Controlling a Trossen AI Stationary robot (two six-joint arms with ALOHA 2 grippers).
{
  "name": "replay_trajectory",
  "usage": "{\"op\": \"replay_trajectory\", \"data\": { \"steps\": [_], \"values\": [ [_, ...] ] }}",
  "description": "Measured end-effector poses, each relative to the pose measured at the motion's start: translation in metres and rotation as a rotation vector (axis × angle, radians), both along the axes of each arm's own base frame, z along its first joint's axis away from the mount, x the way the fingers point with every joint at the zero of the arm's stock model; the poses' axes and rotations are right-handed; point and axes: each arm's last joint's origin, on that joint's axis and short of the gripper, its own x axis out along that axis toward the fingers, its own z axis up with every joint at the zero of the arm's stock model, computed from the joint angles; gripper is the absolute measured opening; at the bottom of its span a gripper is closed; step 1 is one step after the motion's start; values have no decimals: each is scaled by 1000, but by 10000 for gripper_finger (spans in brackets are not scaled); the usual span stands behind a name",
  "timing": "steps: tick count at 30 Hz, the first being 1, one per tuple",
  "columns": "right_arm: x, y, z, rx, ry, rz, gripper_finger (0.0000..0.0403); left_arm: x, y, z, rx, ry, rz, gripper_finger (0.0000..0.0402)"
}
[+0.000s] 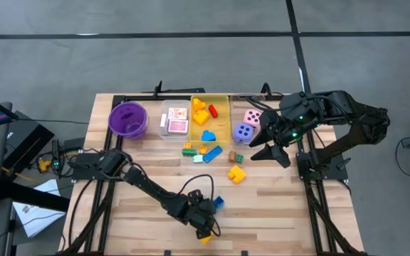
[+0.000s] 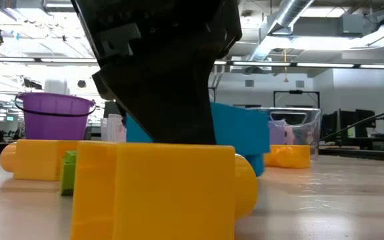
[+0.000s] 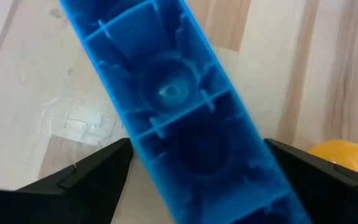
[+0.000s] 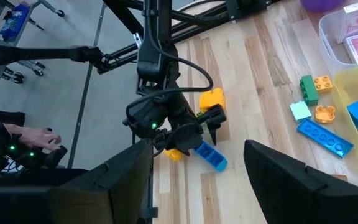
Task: Pick & Place Toys
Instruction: Put the blue gamepiece into the yellow bin
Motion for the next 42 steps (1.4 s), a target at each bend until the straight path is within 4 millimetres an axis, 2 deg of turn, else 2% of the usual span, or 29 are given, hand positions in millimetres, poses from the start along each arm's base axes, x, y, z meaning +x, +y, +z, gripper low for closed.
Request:
{"op": "replay_trajectory", "data": {
  "steps": [8,18,23,31,35,40,42],
  "values": [
    [0,0,0,-6,-1,4,250,0,0,0,6,-9,16,360],
    [0,0,0,-6,-2,5,250,1,4,0,-6,-37,158,360],
    [0,0,0,-6,-2,5,250,1,4,0,-25,-42,193,343],
    [0,0,0,-6,-2,5,250,1,3,3,-60,-53,239,276],
    [0,0,0,-6,-2,5,250,1,4,10,-82,-70,255,218],
    [0,0,0,-2,-3,3,250,0,7,24,-103,-95,265,125],
    [-4,1,2,0,-11,10,250,2,11,33,-121,-116,277,125]
  ]
}}
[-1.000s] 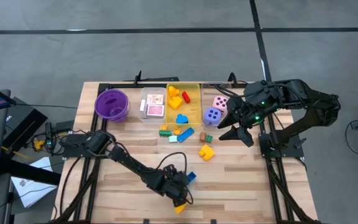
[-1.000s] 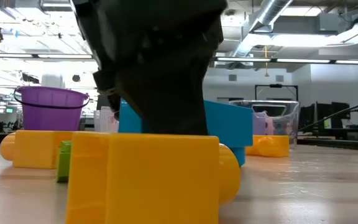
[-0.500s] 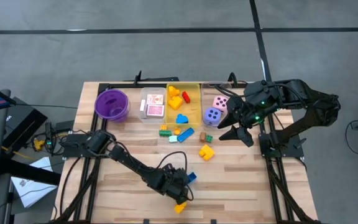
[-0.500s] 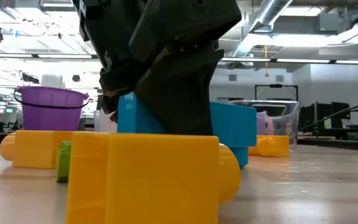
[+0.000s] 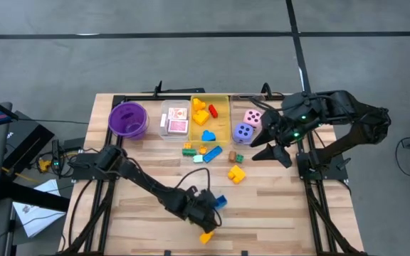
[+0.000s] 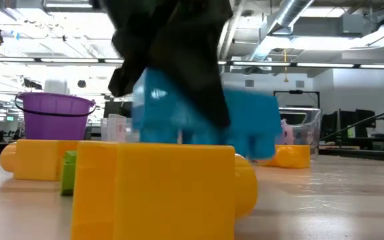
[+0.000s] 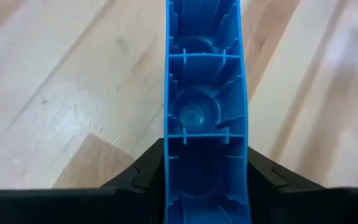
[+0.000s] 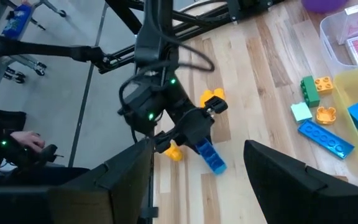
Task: Pick & Place Toys
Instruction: Put the blue gamepiece into the yellow bin
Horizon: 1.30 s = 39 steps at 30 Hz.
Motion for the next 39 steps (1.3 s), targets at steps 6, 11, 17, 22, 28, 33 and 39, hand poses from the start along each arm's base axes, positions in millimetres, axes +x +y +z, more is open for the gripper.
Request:
{"op": "replay_trajectory", "data": {
  "steps": [6,11,17,22,28,33,39],
  "values": [
    [-13,4,7,13,-31,17,250,7,25,35,-22,-105,73,125],
    [-27,4,13,4,-65,-8,250,11,55,67,12,-227,193,125],
    [-37,6,17,-5,-89,-38,250,18,98,92,40,-336,338,125],
    [-40,11,17,-12,-89,-41,250,30,134,102,-1,-459,502,125],
    [-41,17,17,-14,-86,-28,250,35,177,105,6,-516,666,125],
    [-41,22,16,-19,-87,-25,250,35,214,105,16,-524,762,125],
    [-41,22,17,-12,-98,-26,250,31,261,105,42,-527,874,125]
  ]
}}
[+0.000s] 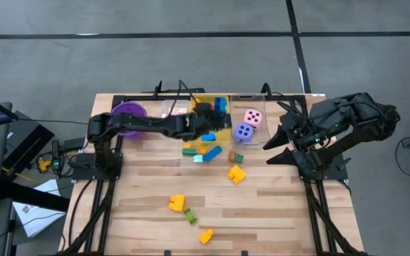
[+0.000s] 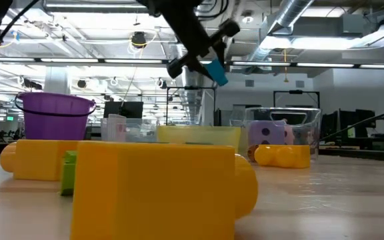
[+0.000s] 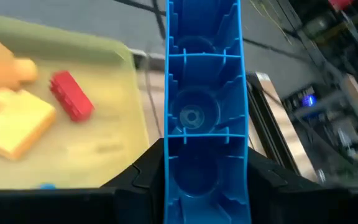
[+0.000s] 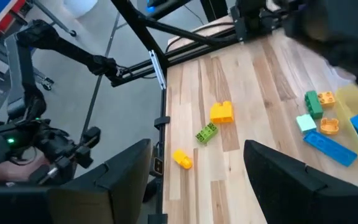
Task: Pick & Place Toys
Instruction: Put the blue gamepiece into the yellow bin
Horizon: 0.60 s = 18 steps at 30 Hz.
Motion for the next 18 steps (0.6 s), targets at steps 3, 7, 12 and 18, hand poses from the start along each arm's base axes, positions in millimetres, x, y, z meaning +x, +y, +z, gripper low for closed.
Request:
{"op": "replay_trajectory", "data": {
  "steps": [3,7,12,18],
  "values": [
    [1,0,2,7,-26,0,250,-2,22,1,-13,-31,40,125],
    [3,1,5,18,-58,2,250,0,47,-10,-62,-37,32,125],
    [4,-1,6,18,-67,-8,250,7,74,-39,-177,-57,2,125],
    [5,-5,6,18,-65,-30,250,6,92,-57,-226,-43,48,125]
  ]
}}
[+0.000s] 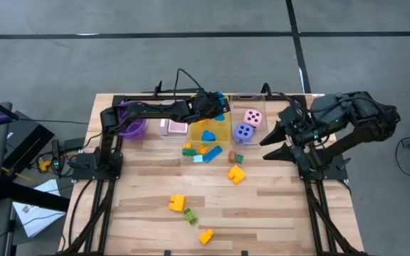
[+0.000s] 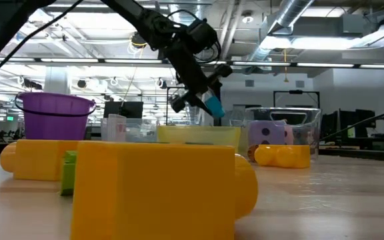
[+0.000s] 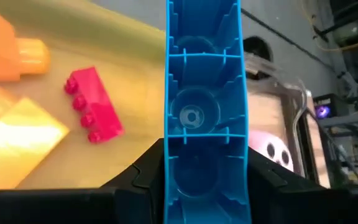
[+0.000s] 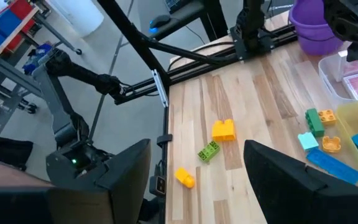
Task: Pick & Place Toys
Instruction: Put the blue gamepiece into the yellow bin
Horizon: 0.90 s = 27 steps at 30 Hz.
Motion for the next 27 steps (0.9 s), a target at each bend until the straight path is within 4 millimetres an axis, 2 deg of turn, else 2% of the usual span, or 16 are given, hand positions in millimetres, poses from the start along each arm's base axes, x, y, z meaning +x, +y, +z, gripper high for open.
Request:
{"op": "replay_trajectory", "data": {
  "steps": [6,16,22,27],
  "values": [
    [1,-3,0,1,0,-15,250,-3,9,-7,-11,24,10,125],
    [3,-11,0,-6,-1,-57,250,1,12,-16,10,33,11,125],
    [4,-16,0,-8,-2,-81,250,21,12,-25,21,31,-48,125],
    [4,-18,0,-8,3,-90,250,25,16,-24,40,108,-61,125]
  ]
}}
